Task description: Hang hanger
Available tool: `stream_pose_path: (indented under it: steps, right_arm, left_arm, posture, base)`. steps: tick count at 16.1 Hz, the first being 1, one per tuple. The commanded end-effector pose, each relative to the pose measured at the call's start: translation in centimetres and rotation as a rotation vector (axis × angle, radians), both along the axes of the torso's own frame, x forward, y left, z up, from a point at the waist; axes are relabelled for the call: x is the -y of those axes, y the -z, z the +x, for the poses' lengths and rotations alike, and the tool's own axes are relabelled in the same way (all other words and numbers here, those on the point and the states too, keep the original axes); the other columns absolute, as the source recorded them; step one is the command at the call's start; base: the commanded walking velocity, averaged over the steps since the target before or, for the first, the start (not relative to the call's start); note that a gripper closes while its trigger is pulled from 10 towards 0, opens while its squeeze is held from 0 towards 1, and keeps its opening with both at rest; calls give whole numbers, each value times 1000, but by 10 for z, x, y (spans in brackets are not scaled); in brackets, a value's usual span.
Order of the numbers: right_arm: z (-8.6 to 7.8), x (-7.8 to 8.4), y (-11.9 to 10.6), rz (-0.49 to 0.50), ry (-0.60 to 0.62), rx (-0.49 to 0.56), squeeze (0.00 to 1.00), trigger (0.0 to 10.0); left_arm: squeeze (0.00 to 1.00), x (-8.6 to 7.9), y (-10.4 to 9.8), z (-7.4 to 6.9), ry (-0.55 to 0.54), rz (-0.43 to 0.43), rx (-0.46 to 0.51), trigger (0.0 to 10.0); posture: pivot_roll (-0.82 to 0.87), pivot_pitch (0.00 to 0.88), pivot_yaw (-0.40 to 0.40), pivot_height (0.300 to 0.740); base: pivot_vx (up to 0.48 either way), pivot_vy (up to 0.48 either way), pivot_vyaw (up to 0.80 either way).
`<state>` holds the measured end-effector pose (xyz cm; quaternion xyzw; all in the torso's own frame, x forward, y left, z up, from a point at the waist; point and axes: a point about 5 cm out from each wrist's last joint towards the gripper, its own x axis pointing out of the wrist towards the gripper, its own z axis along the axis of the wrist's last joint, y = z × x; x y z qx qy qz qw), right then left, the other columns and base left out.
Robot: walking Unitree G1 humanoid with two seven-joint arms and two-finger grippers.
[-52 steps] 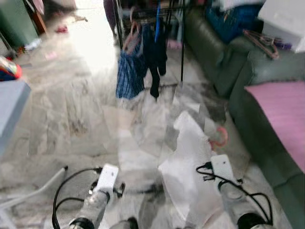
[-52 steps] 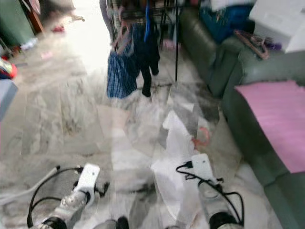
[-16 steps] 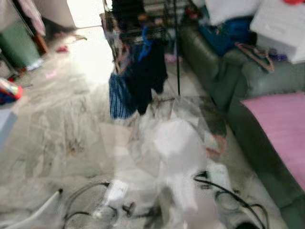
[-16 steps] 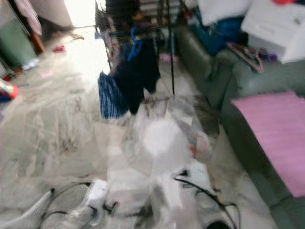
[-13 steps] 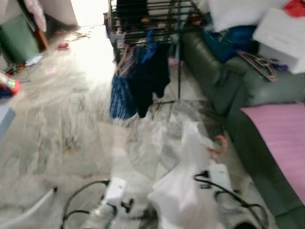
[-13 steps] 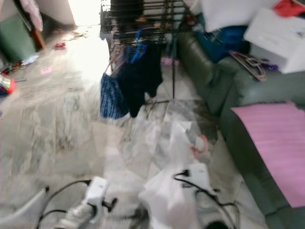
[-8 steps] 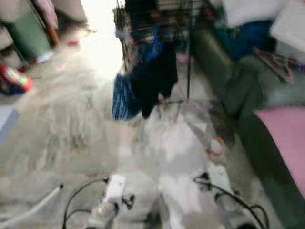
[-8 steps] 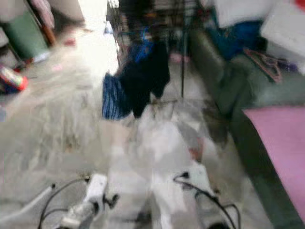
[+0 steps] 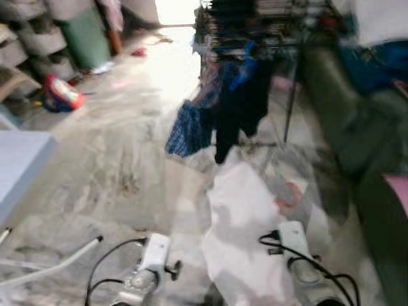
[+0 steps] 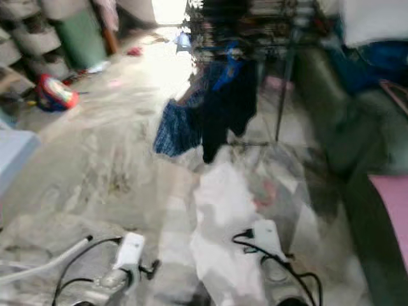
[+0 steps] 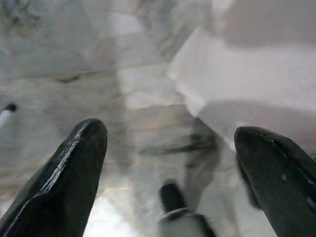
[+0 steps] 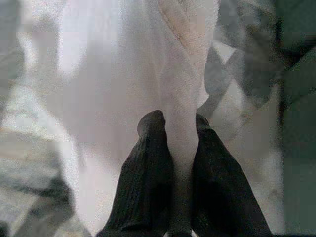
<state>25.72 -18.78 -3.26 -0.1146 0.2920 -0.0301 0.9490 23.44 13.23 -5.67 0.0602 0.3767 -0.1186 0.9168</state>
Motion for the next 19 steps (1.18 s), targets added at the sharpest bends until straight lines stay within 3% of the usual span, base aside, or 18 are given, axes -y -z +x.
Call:
stream_pose_path:
  steps: [1,11,16,19]
  right_arm:
    - [6,-11,-4,25,-9,35,0,10000]
    - [7,-9,-5,65,45,37,0,10000]
    - [5,-7,-2,84,84,18,0,10000]
    - [5,-6,-3,85,86,22,0,10000]
  left_arm:
    - [0,-15,1,-1,-12,34,-6,10000]
    - [0,-10,1,-1,13,41,-9,10000]
    - [0,-10,1,-1,17,40,-12,10000]
    - [0,-11,1,-2,18,35,-14,10000]
  posture:
    - [-63,116,26,740]
    - [-64,121,31,740]
    - [-65,123,35,740]
    - [-68,122,36,740]
  base:
    - [311,0,419]
    - [317,0,83]
    - [0,0,0]
    - [0,-364,-513]
